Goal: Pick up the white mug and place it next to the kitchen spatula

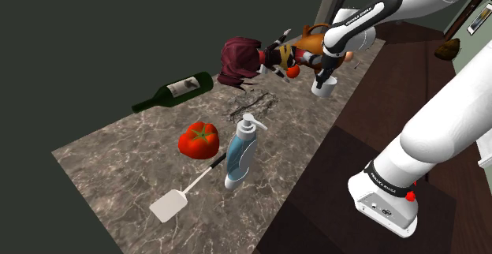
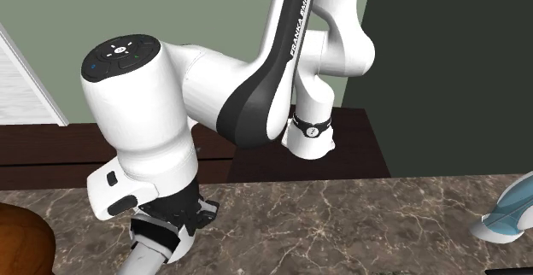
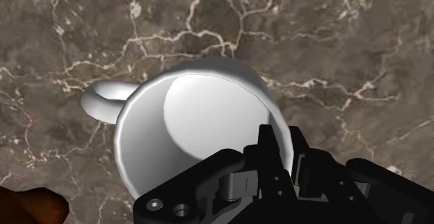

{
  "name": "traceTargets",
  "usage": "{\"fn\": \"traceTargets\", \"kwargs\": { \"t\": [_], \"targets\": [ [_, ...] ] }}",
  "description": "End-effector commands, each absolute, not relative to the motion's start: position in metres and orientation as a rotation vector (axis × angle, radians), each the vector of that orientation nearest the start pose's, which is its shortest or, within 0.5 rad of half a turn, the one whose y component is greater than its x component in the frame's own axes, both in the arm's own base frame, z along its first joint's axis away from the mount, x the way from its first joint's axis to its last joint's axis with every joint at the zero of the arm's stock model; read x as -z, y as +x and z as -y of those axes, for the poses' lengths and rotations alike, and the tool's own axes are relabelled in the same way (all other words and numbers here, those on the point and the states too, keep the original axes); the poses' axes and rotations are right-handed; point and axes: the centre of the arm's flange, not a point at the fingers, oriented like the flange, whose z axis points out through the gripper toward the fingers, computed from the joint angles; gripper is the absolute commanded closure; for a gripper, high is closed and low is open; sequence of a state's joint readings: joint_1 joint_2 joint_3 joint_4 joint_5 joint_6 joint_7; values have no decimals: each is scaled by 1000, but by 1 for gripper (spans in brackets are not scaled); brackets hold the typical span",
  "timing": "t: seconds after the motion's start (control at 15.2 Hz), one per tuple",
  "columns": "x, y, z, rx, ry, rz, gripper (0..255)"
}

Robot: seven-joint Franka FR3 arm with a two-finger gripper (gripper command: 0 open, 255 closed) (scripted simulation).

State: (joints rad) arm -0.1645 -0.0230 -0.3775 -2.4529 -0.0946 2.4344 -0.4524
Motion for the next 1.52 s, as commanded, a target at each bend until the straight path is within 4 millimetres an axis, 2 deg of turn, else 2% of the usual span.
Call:
{"fn": "traceTargets", "kwargs": {
  "t": [0.0,0.2,1.45],
  "targets": [
    [-306,409,246,-36,-3189,-28,255],
    [-306,409,246,-36,-3189,-28,255],
    [-407,409,246,-36,-3189,-28,255]
  ]
}}
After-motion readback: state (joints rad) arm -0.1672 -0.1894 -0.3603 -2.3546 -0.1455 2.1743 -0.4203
